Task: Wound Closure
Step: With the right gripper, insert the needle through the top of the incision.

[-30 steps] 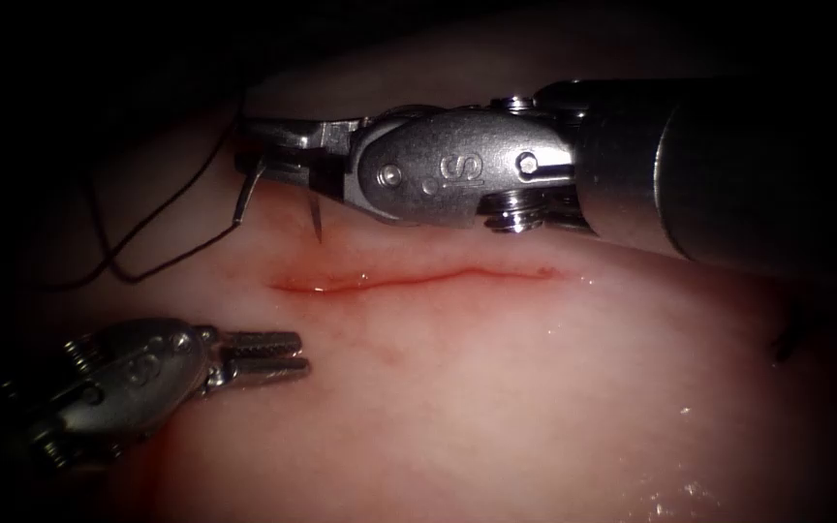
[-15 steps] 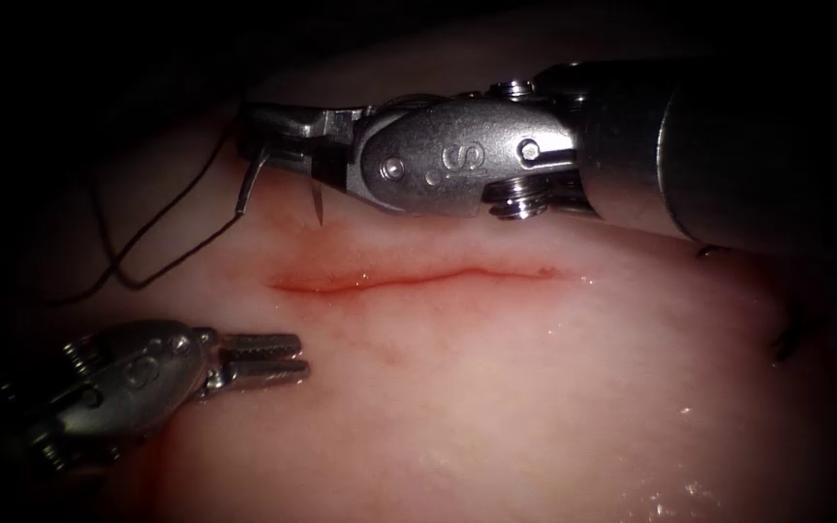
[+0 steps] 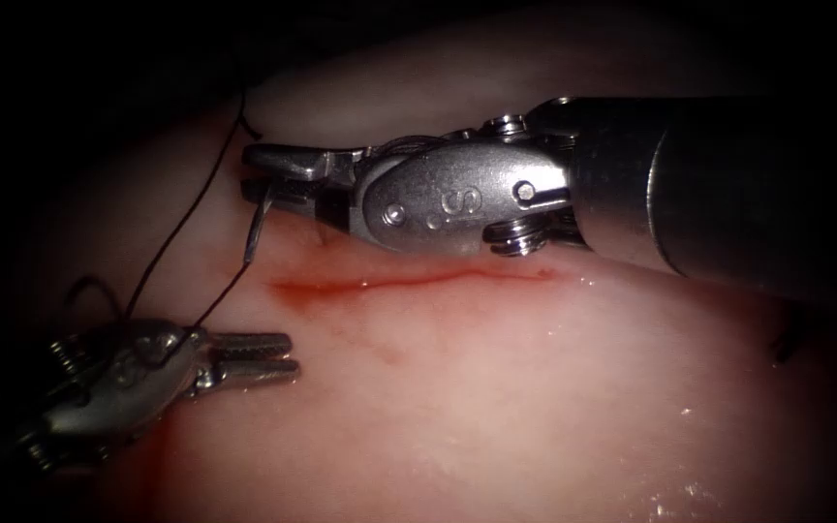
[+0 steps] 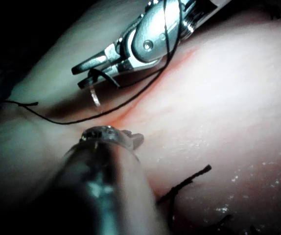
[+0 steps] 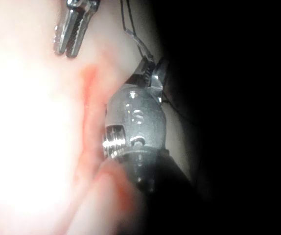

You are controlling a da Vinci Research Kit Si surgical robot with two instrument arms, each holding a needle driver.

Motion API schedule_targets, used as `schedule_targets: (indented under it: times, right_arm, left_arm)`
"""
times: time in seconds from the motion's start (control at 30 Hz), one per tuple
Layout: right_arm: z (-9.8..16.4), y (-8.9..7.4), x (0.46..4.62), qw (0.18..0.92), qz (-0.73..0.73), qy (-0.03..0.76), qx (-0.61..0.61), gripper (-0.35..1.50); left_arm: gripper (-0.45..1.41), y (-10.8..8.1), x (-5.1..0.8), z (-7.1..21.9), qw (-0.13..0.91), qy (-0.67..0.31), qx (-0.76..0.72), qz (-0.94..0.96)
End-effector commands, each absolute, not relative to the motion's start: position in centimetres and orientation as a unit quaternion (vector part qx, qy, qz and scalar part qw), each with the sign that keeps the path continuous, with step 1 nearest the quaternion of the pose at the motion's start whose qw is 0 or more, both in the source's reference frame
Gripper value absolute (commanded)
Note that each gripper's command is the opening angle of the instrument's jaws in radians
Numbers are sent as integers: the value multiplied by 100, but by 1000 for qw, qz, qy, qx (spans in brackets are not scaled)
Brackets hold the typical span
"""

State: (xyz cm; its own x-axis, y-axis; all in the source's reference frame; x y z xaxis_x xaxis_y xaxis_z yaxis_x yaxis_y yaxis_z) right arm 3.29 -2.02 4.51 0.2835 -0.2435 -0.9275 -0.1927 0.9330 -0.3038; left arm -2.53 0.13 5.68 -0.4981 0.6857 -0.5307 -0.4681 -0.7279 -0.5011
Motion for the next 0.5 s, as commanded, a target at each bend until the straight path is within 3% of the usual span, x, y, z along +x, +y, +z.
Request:
schedule_targets:
  times: [0.03, 0.5]
  right_arm:
    - [454, -200, 337, 776, -21, 603, -184, -35]
    - [489, -240, 327, 771, -41, 608, -186, -35]
  left_arm:
    - [-13, 23, -257, 571, 336, -148, -371, 853]
    - [-18, 26, -258, 572, 340, -143, -370, 853]
